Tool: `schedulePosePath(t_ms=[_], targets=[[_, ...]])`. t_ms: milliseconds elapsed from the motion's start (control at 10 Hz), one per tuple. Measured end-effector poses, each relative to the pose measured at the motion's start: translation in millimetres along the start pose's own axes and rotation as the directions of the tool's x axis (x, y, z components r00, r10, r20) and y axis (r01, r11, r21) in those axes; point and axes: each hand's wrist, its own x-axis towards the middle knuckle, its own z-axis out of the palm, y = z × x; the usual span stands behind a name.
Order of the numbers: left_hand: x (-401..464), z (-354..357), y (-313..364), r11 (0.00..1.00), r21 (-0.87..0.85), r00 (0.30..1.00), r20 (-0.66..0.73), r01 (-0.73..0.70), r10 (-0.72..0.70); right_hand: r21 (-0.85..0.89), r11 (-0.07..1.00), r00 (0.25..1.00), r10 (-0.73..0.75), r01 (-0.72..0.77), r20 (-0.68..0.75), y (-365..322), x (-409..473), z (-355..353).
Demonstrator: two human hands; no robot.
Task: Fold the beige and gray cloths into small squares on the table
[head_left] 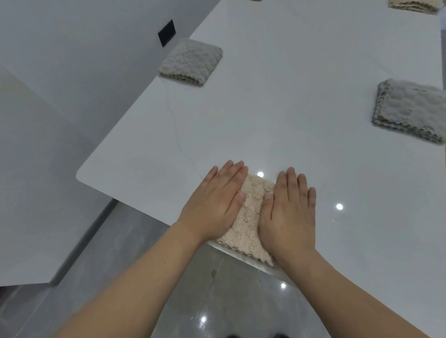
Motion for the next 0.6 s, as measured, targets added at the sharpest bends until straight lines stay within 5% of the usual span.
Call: schedulePosePath(t_ms=[400, 500, 600], targets=[[0, -1, 2, 0.999, -0.033, 0.999, 0.038, 0.021, -0.02, 0.06, 0.998, 0.998, -0.015, 0.012, 0.059, 1, 0, -6], [1, -10, 2, 0.985, -0.162, 0.997, 0.058, 0.058, -0.05, 0.127, 0.991, 0.994, -0.041, 0.028, 0.101, 7, 2, -20], [-2, -35, 5, 0.946, -0.283, 0.978, -0.087, 0.16, -0.191, 0.323, 0.946, 0.998, 0.007, -0.028, 0.067, 15, 12, -50]])
